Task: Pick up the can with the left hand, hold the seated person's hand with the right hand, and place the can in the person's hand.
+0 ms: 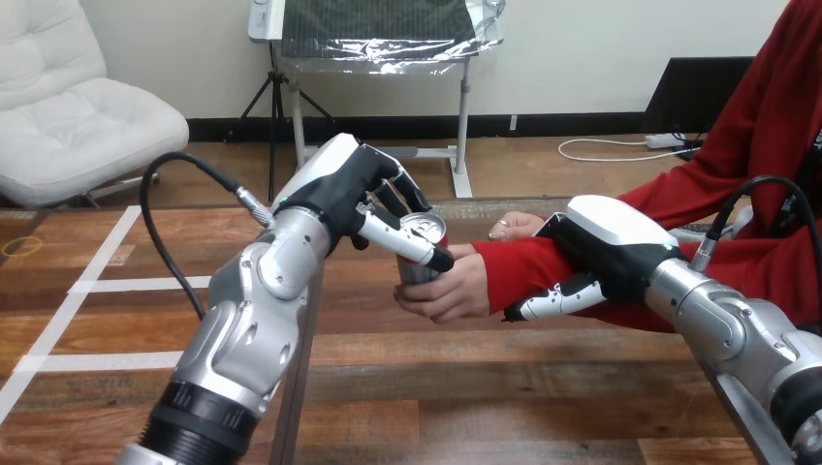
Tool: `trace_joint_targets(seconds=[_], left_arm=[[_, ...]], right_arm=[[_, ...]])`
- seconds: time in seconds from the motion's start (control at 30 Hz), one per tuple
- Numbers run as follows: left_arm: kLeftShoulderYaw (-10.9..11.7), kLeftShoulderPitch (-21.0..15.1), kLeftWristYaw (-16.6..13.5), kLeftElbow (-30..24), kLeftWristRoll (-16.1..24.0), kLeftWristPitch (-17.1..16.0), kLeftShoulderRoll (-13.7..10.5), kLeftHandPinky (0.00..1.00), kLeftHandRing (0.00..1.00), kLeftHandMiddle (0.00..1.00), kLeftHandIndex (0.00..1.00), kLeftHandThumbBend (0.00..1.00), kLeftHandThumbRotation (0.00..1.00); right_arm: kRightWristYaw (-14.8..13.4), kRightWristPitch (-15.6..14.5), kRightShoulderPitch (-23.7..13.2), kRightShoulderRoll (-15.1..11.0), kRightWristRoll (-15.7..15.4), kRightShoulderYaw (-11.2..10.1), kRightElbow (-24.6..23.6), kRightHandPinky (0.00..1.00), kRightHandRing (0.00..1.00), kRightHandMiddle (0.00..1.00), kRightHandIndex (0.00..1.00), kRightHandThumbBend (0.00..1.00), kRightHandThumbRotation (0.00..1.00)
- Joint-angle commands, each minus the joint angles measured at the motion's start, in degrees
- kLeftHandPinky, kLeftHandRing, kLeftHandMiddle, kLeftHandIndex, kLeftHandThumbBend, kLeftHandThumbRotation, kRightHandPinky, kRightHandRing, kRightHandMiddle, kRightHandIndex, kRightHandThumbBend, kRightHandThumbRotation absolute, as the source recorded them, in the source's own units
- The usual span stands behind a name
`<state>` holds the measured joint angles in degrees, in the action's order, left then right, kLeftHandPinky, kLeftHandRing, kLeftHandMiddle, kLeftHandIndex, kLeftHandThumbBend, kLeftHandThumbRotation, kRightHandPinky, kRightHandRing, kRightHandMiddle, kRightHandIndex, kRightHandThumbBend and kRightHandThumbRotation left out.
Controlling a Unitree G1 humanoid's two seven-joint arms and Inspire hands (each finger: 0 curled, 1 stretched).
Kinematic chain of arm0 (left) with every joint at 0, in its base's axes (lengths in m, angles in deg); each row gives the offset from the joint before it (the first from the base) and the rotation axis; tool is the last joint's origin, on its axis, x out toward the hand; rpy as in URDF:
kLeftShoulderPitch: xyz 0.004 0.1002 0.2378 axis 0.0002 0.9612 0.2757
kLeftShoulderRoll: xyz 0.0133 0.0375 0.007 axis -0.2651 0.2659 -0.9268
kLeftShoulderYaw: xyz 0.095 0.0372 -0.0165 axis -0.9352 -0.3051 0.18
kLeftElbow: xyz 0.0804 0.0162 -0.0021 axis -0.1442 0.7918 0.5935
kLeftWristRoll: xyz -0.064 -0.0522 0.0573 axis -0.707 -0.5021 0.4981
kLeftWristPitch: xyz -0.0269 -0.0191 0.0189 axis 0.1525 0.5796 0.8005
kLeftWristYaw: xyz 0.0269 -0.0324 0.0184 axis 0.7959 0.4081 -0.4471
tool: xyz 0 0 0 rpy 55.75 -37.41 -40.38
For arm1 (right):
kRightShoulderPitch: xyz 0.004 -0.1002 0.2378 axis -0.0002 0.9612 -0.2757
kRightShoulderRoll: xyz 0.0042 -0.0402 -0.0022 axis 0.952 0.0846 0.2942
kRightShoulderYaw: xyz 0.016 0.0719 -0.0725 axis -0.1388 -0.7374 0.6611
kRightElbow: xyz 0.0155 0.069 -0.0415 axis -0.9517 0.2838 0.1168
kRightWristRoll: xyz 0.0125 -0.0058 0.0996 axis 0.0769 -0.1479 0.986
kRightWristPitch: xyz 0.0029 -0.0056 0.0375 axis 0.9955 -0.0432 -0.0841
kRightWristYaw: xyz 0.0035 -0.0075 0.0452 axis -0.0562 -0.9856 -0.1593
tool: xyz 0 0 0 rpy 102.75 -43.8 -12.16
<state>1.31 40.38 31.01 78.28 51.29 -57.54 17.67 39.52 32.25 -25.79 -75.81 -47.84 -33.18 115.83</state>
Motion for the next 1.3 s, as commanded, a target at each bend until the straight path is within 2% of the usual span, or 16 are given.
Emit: trace_joint_targets(seconds=[0.0, 0.17, 0.77, 1.1, 1.27], left_arm=[[-0.4, -5.2, -1.2, 0.4, -0.2, -1.8, 1.4, 0.25, 0.34, 0.41, 0.43, 0.79, 0.00], [-0.6, -5.0, -1.5, 1.2, -0.4, -2.5, 1.9, 0.25, 0.34, 0.41, 0.42, 0.78, 0.00], [-0.6, -5.0, -2.8, 3.2, -0.5, -3.4, 3.5, 0.25, 0.33, 0.40, 0.42, 0.78, 0.00], [1.1, -4.2, -4.5, 3.1, -2.5, -4.7, 4.4, 0.32, 0.39, 0.45, 0.43, 0.75, 0.00], [1.5, -4.2, -3.3, 2.8, -3.8, -4.2, 4.1, 0.38, 0.46, 0.50, 0.47, 0.71, 0.00]], right_arm=[[-1.9, 1.8, -4.3, 2.5, 0.8, -1.1, -3.2, 0.27, 0.28, 0.31, 0.28, 0.75, 0.47], [-1.8, 1.7, -4.4, 2.5, 0.9, -1.2, -3.4, 0.25, 0.26, 0.29, 0.27, 0.75, 0.47], [-1.9, 1.6, -4.3, 2.2, 0.9, -1.4, -3.5, 0.27, 0.27, 0.31, 0.28, 0.74, 0.46], [-1.6, 1.5, -4.1, 2.0, 1.1, -1.5, -3.3, 0.31, 0.31, 0.34, 0.32, 0.73, 0.47], [-1.2, 1.3, -4.1, 1.9, 1.2, -1.6, -3.4, 0.34, 0.33, 0.36, 0.35, 0.73, 0.48]])
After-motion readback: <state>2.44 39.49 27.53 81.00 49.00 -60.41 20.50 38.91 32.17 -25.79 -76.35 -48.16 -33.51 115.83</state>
